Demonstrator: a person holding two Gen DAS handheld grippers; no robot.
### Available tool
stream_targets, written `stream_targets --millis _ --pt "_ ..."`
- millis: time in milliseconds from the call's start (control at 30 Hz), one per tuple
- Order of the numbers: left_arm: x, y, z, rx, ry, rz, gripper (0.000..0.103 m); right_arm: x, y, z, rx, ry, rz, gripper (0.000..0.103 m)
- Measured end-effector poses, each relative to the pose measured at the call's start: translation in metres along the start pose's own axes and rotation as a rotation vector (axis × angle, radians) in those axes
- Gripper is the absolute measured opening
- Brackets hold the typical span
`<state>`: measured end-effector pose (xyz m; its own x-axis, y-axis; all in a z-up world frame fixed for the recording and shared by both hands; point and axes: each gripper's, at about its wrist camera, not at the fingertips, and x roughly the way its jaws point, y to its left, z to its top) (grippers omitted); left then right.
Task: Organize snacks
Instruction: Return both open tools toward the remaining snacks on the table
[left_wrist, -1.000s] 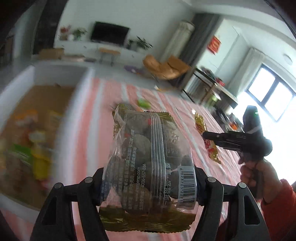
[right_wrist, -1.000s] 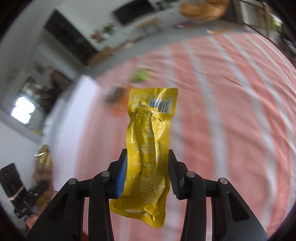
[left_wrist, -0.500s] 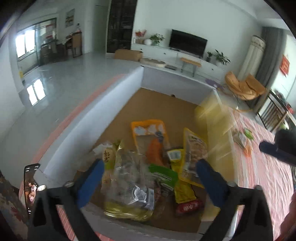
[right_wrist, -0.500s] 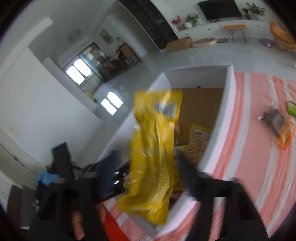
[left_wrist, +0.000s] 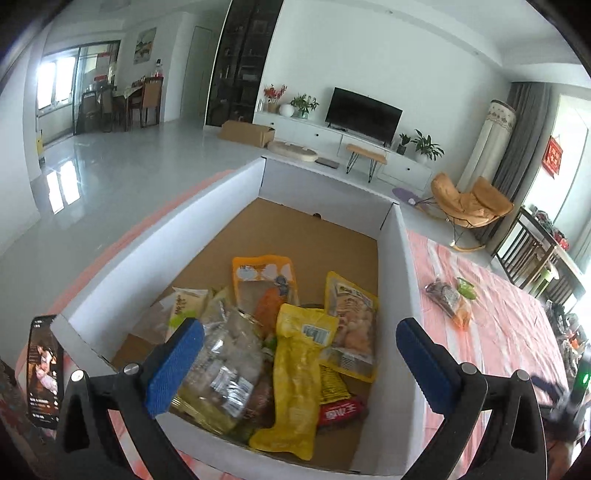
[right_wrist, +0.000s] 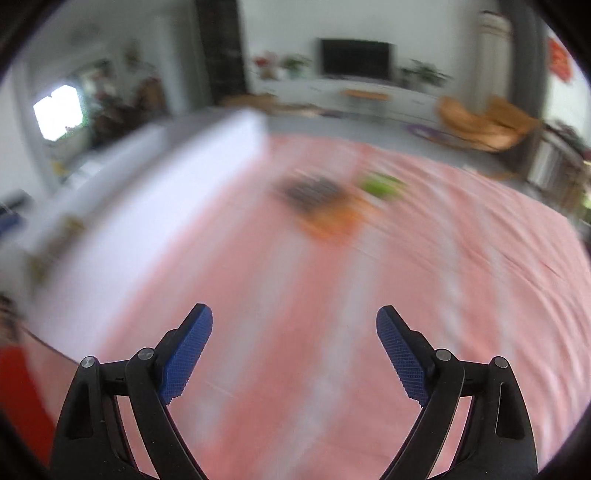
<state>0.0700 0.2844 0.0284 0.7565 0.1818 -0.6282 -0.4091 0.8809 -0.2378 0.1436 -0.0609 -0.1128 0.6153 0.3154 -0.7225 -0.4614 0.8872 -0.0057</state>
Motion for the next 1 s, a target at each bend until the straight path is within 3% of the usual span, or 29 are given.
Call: stream_targets --millis 167,267,400,567,633,733,867,1000 --pt "-0.012 -0.033 -0.003 0.04 -0.035 -0.03 0.103 -0.014 -0.079 -0.059 0.051 0.014 -0.195 0.092" --pt "-0.024 -0.063 -0.009 0.084 -0.047 -0.085 0.103 -0.017 -0.11 -0.078 0.088 0.034 -0.242 0.092" --pt "-0.042 -0.108 -0.019 0.136 -0.03 -0.226 0.103 -0.017 -0.122 -0.09 0.117 0.053 -0.261 0.092" --pt "-0.061 -0.169 -0.042 0.238 0.014 -0.386 0.103 0.001 -0.133 -0.076 0.181 0.083 -0.239 0.099" --pt "-0.064 -0.194 -0.06 0.275 0.061 -0.462 0.103 -0.001 -0.143 -0.082 0.238 0.091 -0.195 0.101" --pt "-0.055 -0.222 -0.093 0.299 0.162 -0.553 0.103 -0.004 -0.139 -0.09 0.237 0.089 -0.216 0.101" --pt "-0.018 -0.24 -0.141 0.333 0.29 -0.547 0.103 -0.006 -0.14 -0.097 0.239 0.087 -0.216 0.101" --pt "0.021 -0.244 -0.175 0.425 0.345 -0.441 0.103 -0.006 -0.14 -0.097 0.238 0.087 -0.219 0.101"
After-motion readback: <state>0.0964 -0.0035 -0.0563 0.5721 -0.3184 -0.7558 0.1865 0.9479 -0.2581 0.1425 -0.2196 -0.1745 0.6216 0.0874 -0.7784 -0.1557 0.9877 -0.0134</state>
